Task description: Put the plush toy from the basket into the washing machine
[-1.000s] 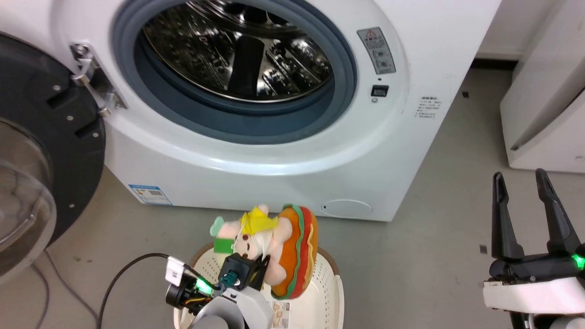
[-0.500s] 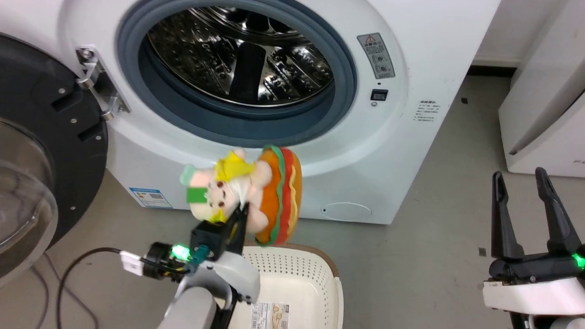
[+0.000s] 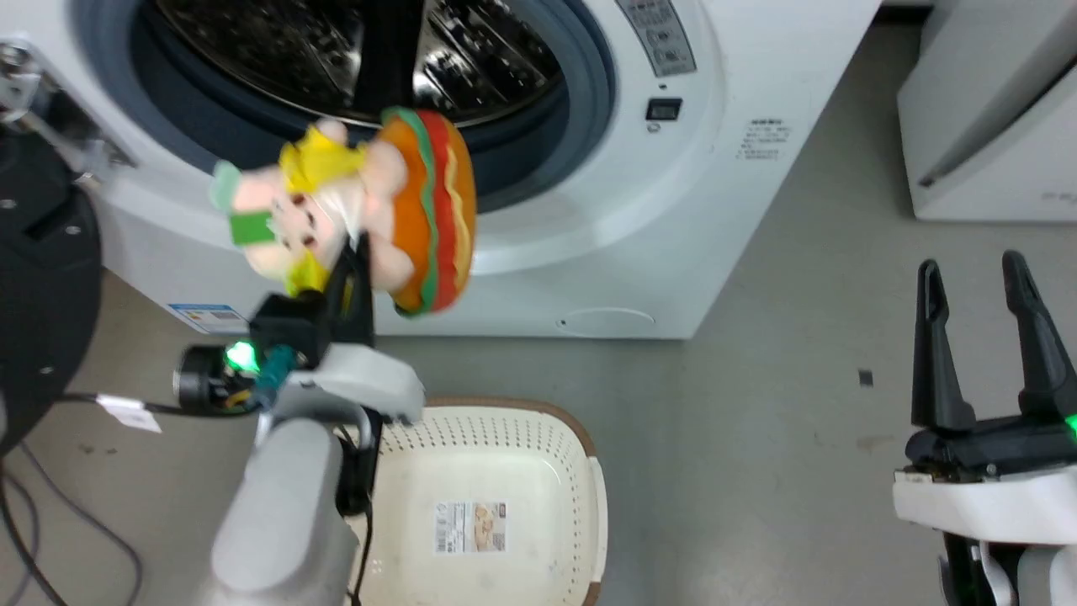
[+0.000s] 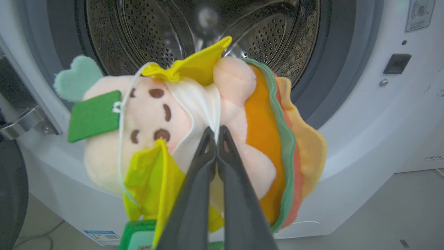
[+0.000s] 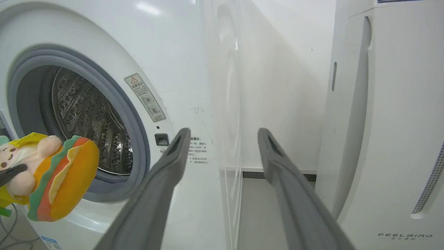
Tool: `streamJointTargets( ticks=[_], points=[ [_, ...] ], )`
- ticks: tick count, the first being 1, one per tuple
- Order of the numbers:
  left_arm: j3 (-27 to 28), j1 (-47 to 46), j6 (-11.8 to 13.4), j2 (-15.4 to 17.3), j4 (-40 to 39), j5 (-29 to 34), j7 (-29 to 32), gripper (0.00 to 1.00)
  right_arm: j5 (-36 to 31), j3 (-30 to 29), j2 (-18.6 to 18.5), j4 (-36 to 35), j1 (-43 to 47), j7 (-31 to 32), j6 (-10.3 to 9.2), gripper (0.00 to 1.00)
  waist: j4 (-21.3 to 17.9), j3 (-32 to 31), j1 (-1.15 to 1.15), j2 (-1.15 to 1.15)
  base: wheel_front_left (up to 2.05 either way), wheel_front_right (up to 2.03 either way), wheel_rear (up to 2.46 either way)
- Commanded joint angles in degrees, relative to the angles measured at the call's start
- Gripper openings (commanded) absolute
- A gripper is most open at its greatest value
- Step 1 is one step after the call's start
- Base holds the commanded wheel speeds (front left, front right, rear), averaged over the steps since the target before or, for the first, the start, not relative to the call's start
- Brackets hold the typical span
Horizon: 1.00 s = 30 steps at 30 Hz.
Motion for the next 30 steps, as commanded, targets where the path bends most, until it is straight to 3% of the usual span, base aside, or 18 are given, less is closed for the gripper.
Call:
streamJointTargets(
  ticks=[1,19,30],
  points=[
    [1.6,-2.4,-0.1,0.4,-0.3,0.7,-0.3,0.0,-0.4,0.3,0.0,-0.4,-1.6,-0.2,-0.05,1.0,-1.9,2.8,0.0,0.0,0.0,0.0,0.0],
    [10.1,-20.4,-0.3,4.5,4.9,3.9,-0.3,0.0,0.9,0.8,0.0,-2.6,-8.9,-0.2,-0.05,1.0,-9.0,16.0,0.0,0.0,0.0,0.0,0.0],
    [13.8,-33.6,-0.2,10.0,11.7,4.2,-0.3,0.0,2.8,0.9,0.0,-3.2,-11.6,-0.2,-0.05,1.0,-13.2,22.3,0.0,0.0,0.0,0.0,0.0]
  ],
)
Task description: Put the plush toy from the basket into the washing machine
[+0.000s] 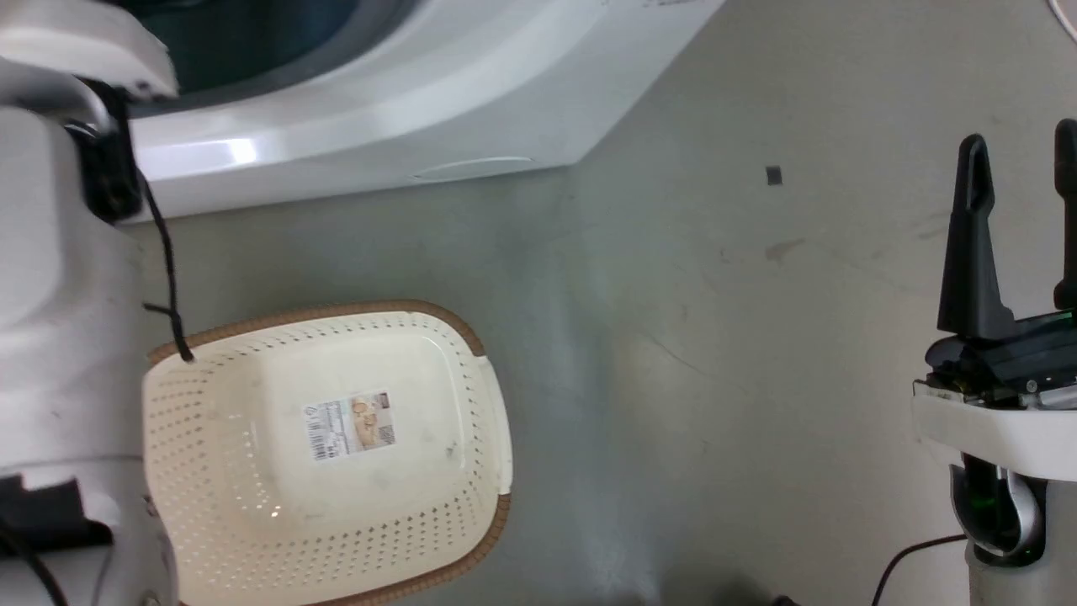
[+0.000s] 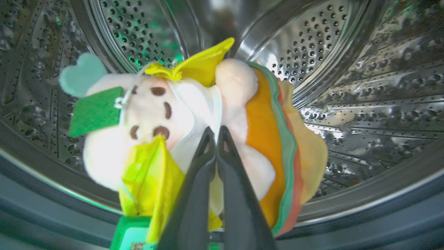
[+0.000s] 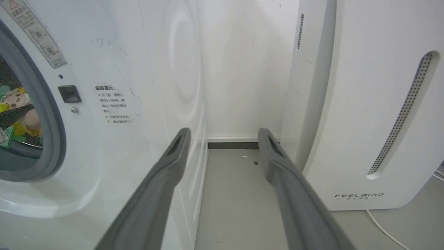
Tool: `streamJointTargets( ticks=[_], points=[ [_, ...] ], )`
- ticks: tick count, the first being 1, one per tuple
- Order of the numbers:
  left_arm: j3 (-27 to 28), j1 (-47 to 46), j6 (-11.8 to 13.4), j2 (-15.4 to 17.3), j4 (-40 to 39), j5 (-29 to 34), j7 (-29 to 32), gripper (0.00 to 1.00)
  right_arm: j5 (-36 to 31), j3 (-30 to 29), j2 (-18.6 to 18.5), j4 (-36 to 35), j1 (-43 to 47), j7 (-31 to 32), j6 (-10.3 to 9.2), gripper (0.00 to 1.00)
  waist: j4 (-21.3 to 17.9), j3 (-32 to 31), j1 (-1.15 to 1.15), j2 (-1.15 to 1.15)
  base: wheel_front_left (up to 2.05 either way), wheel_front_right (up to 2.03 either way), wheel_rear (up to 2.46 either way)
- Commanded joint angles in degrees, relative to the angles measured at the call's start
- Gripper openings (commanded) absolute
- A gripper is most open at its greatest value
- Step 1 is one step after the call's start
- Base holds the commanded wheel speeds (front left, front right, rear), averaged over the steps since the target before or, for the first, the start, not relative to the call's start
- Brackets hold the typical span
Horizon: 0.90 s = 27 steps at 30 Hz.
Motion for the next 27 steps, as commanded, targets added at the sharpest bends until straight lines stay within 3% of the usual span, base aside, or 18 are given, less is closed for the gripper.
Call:
streamJointTargets(
  ticks=[1,12,13,14,27],
  points=[
    [0.4,-1.9,0.2,0.7,0.6,0.2,-0.3,0.0,0.4,0.0,0.0,-0.4,-1.2,-0.2,-0.05,1.0,-1.5,1.5,-0.01,0.0,0.0,0.0,0.0],
    [2.4,-11.0,-0.7,5.0,6.6,-0.4,-0.3,0.0,1.1,0.3,0.0,-0.4,-2.1,-0.2,-0.05,1.0,-3.6,4.2,-0.01,0.0,0.0,0.0,0.0],
    [2.3,-11.4,-0.6,5.2,7.5,-0.2,-0.3,0.6,1.1,0.3,0.0,-0.4,-2.1,-0.2,-0.05,1.0,-3.6,4.2,-0.01,0.0,0.0,0.0,0.0],
    [2.2,-11.7,-0.5,5.4,7.7,0.1,-0.3,1.0,1.1,0.3,0.0,-0.4,-2.1,-0.2,-0.05,1.0,-3.6,4.3,-0.01,0.0,0.0,0.0,0.0],
    [1.3,-7.0,-2.0,2.6,8.4,-0.2,-0.3,1.0,-0.2,0.4,0.0,0.4,-1.5,-0.3,-0.05,1.0,-1.5,-0.3,-0.01,0.0,0.0,0.0,0.0]
  ],
)
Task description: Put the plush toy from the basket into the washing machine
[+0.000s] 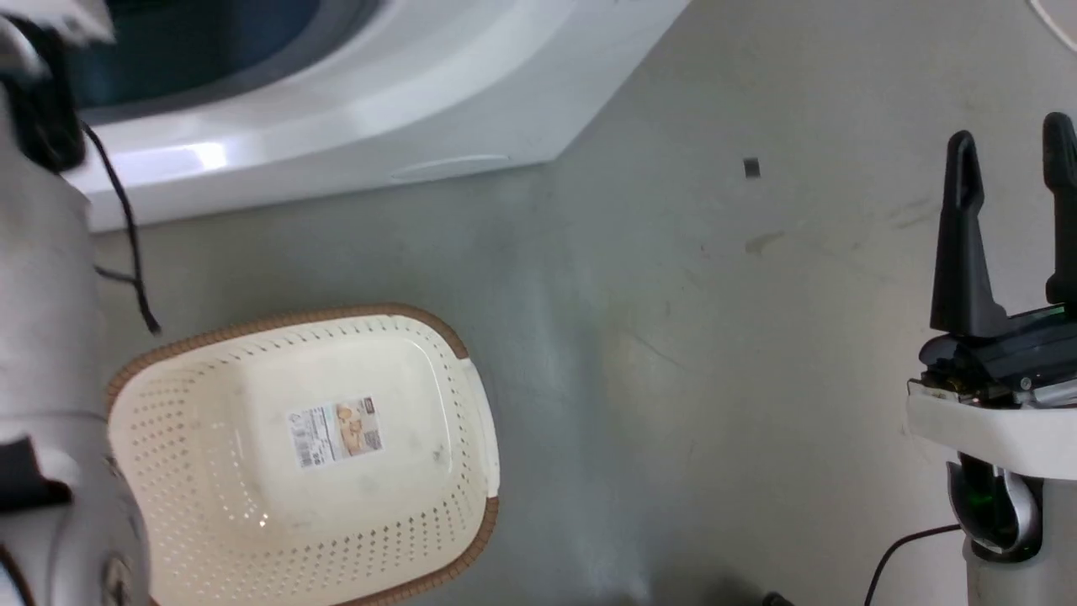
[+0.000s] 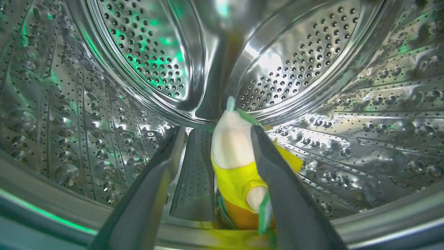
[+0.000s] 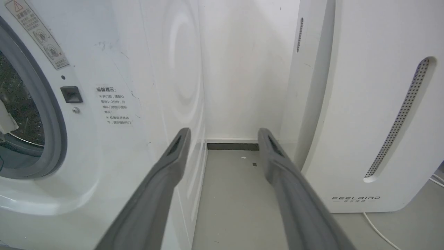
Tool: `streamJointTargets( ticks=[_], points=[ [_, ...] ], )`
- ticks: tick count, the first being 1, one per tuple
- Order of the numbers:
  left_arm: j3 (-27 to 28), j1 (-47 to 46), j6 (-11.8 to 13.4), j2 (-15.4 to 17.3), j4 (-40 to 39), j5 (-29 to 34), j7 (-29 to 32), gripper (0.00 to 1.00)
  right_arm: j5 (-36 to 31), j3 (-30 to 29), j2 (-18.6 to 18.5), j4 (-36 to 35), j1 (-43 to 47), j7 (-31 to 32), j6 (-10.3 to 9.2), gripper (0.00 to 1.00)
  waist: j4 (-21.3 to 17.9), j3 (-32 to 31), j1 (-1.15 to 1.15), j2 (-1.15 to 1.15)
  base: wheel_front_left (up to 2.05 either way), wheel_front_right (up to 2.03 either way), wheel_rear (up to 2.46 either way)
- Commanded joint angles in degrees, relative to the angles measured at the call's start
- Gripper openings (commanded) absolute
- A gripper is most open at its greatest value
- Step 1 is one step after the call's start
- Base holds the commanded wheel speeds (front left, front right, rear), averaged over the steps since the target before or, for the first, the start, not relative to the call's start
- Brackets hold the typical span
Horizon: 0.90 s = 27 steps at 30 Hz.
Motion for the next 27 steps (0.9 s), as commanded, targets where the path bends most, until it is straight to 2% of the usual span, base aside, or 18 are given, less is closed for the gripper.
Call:
streamJointTargets(
  ticks=[1,9,27],
  points=[
    [-0.3,2.6,-0.4,-0.7,-0.7,0.0,-0.3,1.0,-0.6,0.0,0.0,0.2,-0.4,-0.3,-0.05,1.0,1.0,-2.2,0.0,0.0,0.0,0.0,0.0],
    [-0.1,12.9,0.0,-4.0,-6.5,0.2,-0.3,1.0,-2.1,-0.4,0.0,1.2,2.3,-0.3,-0.05,1.0,4.3,-8.6,0.0,0.0,0.0,0.0,0.0],
    [-1.7,41.2,0.9,-11.3,-27.1,2.8,-0.3,1.0,-3.6,-1.0,0.0,4.3,10.2,-0.3,-0.05,1.0,10.6,-23.8,0.0,0.0,0.0,0.0,0.0]
  ],
)
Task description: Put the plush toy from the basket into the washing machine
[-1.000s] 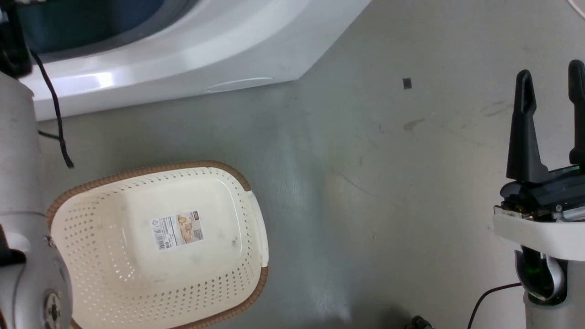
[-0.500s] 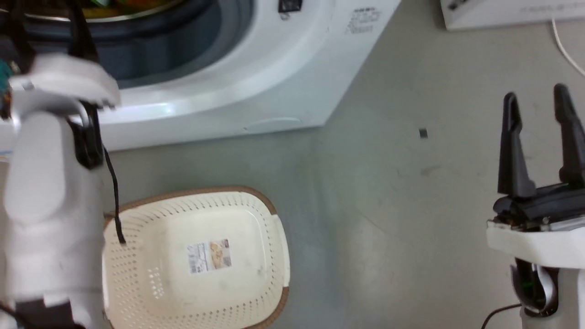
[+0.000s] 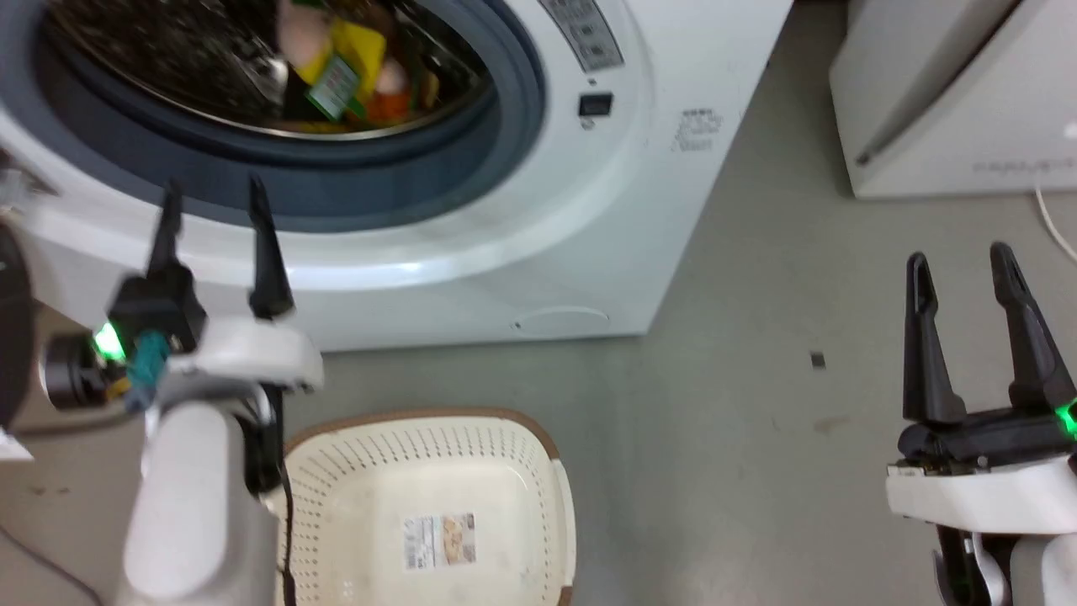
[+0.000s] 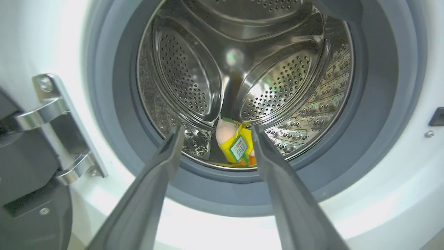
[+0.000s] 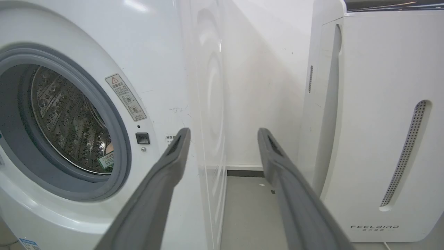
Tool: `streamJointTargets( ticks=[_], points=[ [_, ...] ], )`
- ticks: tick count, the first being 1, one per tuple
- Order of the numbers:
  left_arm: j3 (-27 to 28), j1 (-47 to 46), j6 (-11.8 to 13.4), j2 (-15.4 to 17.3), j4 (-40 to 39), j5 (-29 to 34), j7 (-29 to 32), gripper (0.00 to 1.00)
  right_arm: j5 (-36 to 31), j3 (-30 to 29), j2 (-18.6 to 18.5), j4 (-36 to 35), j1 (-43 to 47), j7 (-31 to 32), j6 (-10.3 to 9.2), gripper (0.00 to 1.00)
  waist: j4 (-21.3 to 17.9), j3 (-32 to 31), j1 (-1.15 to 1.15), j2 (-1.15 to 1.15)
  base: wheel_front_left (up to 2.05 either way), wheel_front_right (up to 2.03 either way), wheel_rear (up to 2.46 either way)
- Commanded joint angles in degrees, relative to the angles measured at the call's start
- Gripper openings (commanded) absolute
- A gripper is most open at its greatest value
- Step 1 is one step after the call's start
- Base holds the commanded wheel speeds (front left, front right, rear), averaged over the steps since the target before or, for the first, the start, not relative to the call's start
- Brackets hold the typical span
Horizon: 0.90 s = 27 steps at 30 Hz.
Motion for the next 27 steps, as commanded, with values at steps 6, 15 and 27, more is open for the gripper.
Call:
streamJointTargets(
  ticks=[6,15,27],
  points=[
    [-1.1,7.8,0.0,-1.3,-4.4,0.4,-0.3,1.0,-0.4,-0.5,0.0,0.8,3.2,-0.3,-0.05,1.0,3.2,-6.2,0.01,0.0,0.0,0.0,0.0],
    [-3.1,18.7,-0.2,-2.3,-8.9,1.2,-0.3,1.0,0.4,-0.6,0.0,1.8,7.4,-0.3,-0.05,1.0,5.5,-11.3,0.01,0.0,0.0,0.0,0.0],
    [-5.3,28.0,-3.3,-3.2,-10.3,-1.6,-0.3,1.0,1.1,-1.2,0.0,2.9,12.5,-0.3,-0.05,1.0,6.7,-16.1,0.01,0.0,0.0,0.0,0.0]
  ],
)
